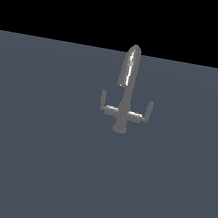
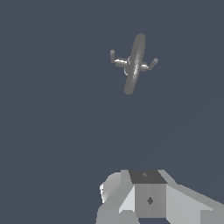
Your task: Turn on the faucet by rotating a designated handle.
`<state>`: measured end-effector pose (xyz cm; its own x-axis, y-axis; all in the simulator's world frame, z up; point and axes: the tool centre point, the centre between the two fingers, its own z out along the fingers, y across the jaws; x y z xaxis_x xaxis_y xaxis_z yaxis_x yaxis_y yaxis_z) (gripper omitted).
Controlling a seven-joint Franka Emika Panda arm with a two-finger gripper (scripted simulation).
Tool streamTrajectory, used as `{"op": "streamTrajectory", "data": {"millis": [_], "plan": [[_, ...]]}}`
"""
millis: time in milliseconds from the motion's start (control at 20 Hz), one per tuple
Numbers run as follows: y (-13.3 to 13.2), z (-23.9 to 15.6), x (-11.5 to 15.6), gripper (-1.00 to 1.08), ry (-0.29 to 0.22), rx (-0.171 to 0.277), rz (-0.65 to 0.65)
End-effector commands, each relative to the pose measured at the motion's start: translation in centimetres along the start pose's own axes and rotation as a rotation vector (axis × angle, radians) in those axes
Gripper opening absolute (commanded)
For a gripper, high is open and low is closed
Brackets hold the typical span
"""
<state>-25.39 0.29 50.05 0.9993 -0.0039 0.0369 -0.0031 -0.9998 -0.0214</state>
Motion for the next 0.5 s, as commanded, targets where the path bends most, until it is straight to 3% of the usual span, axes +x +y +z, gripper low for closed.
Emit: {"op": "streamTrajectory", "data": {"millis": [0,450], "plan": [[0.0,0.0,0.0,-1.0,0.0,0.0,0.0],[1.0,0.2,0.6,-1.0,-0.003,0.026,0.012]]}}
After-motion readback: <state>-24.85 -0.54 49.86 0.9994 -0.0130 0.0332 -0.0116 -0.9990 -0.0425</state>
